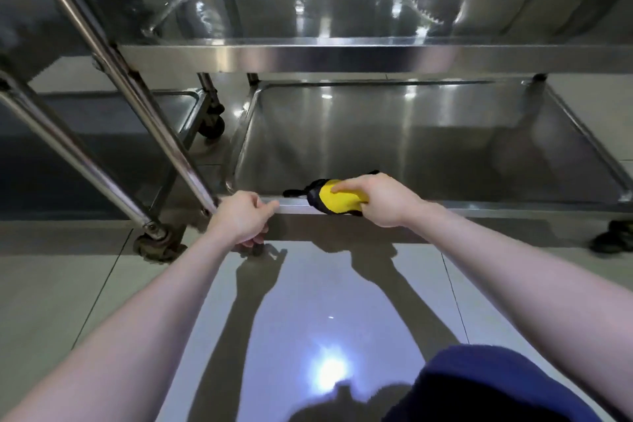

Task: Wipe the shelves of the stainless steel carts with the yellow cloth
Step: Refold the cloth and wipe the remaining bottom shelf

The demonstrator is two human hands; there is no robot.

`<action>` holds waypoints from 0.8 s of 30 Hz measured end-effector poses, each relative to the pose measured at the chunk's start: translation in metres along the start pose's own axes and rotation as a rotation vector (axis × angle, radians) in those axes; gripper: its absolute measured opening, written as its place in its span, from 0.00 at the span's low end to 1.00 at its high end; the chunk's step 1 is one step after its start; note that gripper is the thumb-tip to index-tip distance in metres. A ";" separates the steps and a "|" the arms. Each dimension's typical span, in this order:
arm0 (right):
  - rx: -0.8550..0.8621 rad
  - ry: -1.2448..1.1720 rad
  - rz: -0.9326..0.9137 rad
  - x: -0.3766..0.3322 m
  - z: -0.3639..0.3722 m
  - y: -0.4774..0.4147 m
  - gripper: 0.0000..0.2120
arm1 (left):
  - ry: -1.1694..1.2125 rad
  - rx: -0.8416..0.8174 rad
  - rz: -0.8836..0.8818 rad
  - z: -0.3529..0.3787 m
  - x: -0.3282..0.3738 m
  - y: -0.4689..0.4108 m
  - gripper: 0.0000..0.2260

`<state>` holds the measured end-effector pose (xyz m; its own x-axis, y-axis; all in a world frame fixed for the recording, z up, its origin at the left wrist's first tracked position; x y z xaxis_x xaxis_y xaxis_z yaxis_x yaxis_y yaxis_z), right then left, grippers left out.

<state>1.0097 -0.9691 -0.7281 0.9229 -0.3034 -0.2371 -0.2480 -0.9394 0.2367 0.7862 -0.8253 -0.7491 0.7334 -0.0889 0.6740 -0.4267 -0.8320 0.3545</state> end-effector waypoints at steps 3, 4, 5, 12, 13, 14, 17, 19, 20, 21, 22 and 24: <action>-0.066 -0.101 0.036 -0.033 -0.044 -0.010 0.35 | -0.132 -0.090 0.191 -0.024 0.045 0.013 0.03; -0.072 -0.138 0.056 -0.046 -0.057 -0.011 0.34 | -0.208 -0.091 0.252 -0.036 0.056 0.020 0.03; -0.063 -0.194 0.075 -0.057 -0.068 -0.013 0.31 | -0.250 -0.073 0.301 -0.049 0.063 0.027 0.08; -0.109 -0.782 0.198 -0.128 -0.046 0.002 0.09 | -0.455 0.047 0.702 -0.081 0.059 0.098 0.49; -0.136 -0.852 0.212 -0.135 -0.038 0.002 0.08 | -0.457 0.042 0.734 -0.085 0.061 0.097 0.46; -0.163 -0.876 0.220 -0.141 -0.030 0.001 0.08 | -0.448 0.047 0.774 -0.091 0.065 0.096 0.39; -0.169 -0.946 0.175 -0.154 -0.034 -0.003 0.09 | -0.329 0.079 0.830 -0.112 0.080 0.096 0.22; -0.204 -1.116 0.174 -0.158 -0.036 -0.008 0.14 | -0.183 0.061 0.795 -0.117 0.074 0.095 0.18; -0.248 -1.143 0.141 -0.161 -0.036 -0.008 0.18 | -0.161 0.075 0.779 -0.117 0.069 0.093 0.15; -0.308 -1.126 0.087 -0.165 -0.031 -0.008 0.21 | -0.172 0.099 0.760 -0.115 0.065 0.089 0.12; -0.359 -1.067 0.035 -0.168 -0.026 -0.008 0.23 | -0.170 0.117 0.729 -0.115 0.062 0.083 0.08; -0.355 -0.797 -0.060 -0.171 -0.023 -0.007 0.25 | -0.109 0.155 0.640 -0.125 0.056 0.071 0.05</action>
<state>0.8600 -0.9070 -0.6676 0.4175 -0.4014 -0.8152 0.0231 -0.8922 0.4511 0.7314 -0.8208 -0.6054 0.4140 -0.6393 0.6480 -0.7204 -0.6652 -0.1960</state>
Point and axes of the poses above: each hand's wrist, its own y-axis away from the middle knuckle, its own z-axis out of the palm, x = y × z, the point moved 10 cm from there along -y, towards the middle knuckle, and after that the axes turned 7 degrees about y, right-handed, at the moved point
